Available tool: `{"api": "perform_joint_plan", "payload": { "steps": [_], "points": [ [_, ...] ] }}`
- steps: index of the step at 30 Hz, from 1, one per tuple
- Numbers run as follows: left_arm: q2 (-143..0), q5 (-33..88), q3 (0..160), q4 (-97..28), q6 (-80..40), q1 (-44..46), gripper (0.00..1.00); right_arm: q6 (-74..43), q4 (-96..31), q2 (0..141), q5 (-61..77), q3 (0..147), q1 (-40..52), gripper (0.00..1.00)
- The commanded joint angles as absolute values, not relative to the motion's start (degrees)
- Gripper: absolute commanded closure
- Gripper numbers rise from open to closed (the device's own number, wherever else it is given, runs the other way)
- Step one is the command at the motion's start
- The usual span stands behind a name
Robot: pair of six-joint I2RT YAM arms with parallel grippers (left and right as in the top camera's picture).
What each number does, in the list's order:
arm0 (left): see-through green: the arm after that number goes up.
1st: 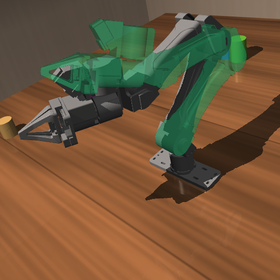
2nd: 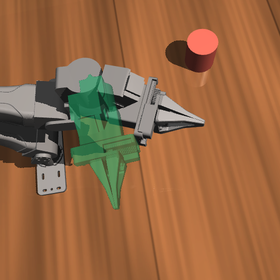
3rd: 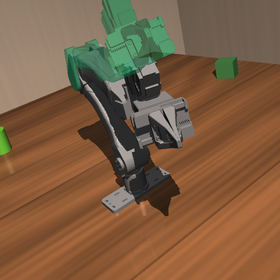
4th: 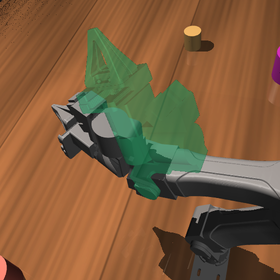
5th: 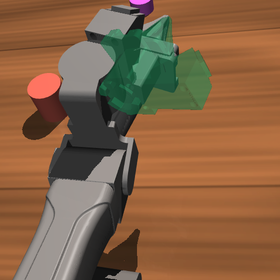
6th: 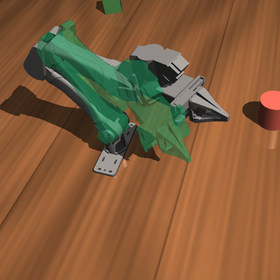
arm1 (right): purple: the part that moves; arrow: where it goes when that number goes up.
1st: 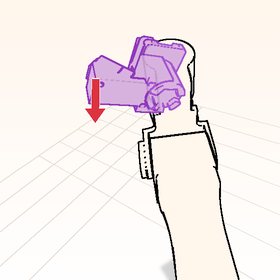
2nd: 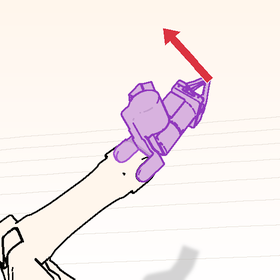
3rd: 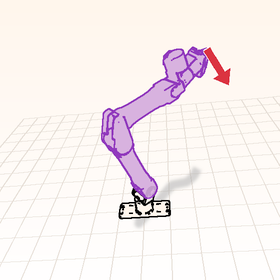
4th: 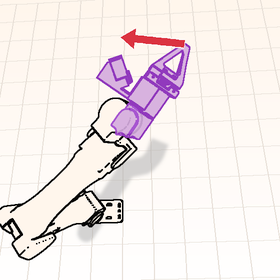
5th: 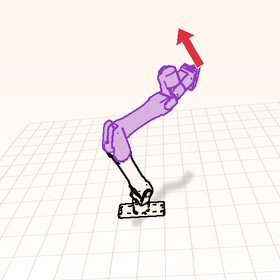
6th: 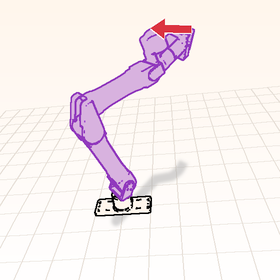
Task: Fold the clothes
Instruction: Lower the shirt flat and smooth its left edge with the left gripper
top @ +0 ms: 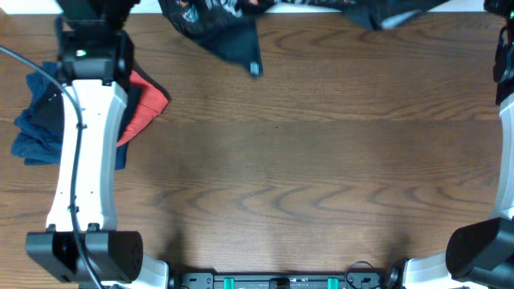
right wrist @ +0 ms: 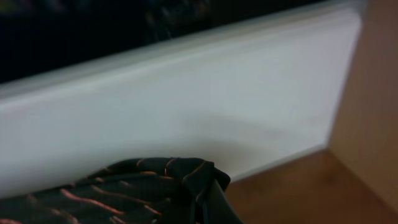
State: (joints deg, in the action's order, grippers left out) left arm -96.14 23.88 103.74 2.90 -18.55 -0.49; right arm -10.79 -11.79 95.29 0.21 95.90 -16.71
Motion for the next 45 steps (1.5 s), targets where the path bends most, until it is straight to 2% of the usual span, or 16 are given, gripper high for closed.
{"api": "perform_joint_plan", "payload": {
  "steps": [1, 3, 10, 18, 24, 28, 36, 45],
  "points": [
    [-95.31, 35.94, 104.99, -2.76, -19.79, -3.51, 0.94, -10.83, -16.1, 94.37, -10.68, 96.75, -18.98, 0.99],
    [-95.31, 39.4, 104.97, -11.49, -18.68, -3.97, 0.94, -10.13, -19.57, 94.41, -13.85, 96.75, -19.14, 0.99],
    [-95.5, 39.66, 103.77, -49.36, -6.33, -3.79, 0.94, -7.11, -32.93, 95.74, -19.73, 96.64, -19.33, 0.99],
    [-95.48, 39.66, 98.39, -69.87, -2.11, -3.57, 0.94, -9.47, -60.2, 98.52, -19.57, 96.57, -20.08, 0.99],
    [-95.48, 39.62, 87.42, -76.95, 1.23, -0.54, 0.94, -13.26, -75.59, 98.98, -18.61, 95.42, -22.59, 0.99],
    [-95.48, 38.79, 78.43, -77.56, 3.18, 1.96, 0.94, -13.26, -80.38, 98.98, -15.03, 92.12, -23.77, 0.99],
    [-93.95, 30.35, 64.88, -77.89, 2.74, 3.2, 0.94, -15.88, -78.46, 98.89, -14.55, 78.43, -26.06, 0.99],
    [-83.48, 30.3, 58.57, -76.4, 1.43, 3.18, 0.94, -17.15, -77.52, 97.32, -14.55, 76.03, -28.18, 0.99]
  ]
}}
